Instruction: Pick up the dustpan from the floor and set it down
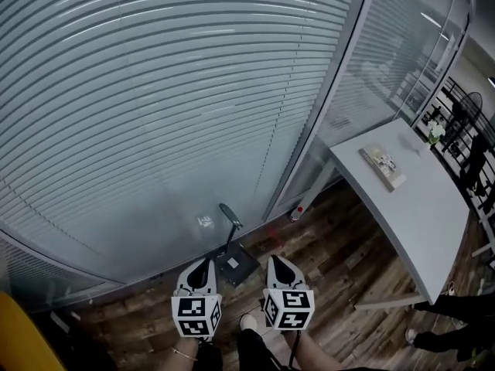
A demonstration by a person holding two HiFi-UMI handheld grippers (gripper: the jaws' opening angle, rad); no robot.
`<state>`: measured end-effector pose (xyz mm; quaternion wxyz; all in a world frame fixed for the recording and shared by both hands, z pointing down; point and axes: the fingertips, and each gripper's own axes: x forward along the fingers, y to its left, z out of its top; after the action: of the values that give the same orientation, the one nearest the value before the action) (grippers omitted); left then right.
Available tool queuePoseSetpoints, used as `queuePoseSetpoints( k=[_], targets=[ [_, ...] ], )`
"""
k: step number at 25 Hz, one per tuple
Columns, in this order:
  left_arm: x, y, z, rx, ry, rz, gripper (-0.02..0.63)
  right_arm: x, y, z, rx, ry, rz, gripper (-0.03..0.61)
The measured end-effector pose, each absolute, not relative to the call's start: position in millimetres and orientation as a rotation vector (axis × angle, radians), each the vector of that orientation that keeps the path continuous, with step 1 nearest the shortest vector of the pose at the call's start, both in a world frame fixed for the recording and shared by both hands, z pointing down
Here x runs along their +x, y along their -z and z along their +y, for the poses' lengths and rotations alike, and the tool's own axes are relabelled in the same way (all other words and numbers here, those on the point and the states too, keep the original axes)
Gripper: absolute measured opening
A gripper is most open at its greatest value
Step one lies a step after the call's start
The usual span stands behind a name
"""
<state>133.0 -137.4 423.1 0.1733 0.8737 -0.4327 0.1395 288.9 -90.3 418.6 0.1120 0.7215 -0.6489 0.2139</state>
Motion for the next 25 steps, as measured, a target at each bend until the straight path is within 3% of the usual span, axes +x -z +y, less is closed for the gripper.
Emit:
queuePoseSetpoints(
  k=[15,25],
  targets=[
    [133.4,-556.0,-155.2,2.397,-0.480,-1.262,0.017,288.8,-568.7,-100.4,2.015,-0.823,-1.866,0.032],
    [134.7,-582.6,-164.8,2.380,-0.464,-1.280,0.017,289.1,-591.8,-112.6,2.020,-0.823,-1.917,0.034]
  ],
)
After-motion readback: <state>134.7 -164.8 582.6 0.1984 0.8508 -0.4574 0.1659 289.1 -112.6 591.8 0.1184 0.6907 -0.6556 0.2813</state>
